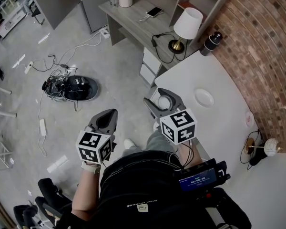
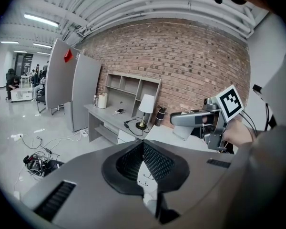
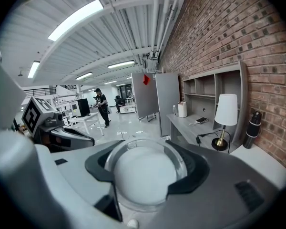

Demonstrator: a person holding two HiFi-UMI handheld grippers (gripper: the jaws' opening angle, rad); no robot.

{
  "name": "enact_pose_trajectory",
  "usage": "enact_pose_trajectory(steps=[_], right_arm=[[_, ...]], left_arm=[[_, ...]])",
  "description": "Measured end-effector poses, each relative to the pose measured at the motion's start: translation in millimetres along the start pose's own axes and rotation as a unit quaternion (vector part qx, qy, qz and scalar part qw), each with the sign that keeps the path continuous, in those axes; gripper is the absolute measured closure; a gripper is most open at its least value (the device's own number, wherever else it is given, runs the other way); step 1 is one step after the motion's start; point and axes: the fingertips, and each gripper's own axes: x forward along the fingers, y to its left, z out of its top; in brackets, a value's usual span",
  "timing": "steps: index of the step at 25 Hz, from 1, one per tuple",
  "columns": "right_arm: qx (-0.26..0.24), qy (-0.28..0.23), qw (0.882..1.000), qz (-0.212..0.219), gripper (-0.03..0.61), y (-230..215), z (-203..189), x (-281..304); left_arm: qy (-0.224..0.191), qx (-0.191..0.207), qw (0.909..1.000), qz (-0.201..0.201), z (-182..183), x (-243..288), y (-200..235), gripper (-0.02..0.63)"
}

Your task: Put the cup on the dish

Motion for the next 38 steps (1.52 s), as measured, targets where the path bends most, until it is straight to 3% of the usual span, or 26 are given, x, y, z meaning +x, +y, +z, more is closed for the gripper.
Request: enact_pose_trajectory(steps=[18, 38], right_arm=[[0.02, 0.013, 1.0, -0.008, 0.314, -95.8, -5.2, 1.7], [0.028, 0.044, 0.996, -0.071, 0.314, -234.2, -38.7, -8.3]], left_arm=[[0.024, 0.009, 0.9997, -0.003, 28.7, 78.3, -32.6, 0.607], [0.065, 0.043, 0.9969, -0.015, 50.6, 160.3, -75.0, 0.607]])
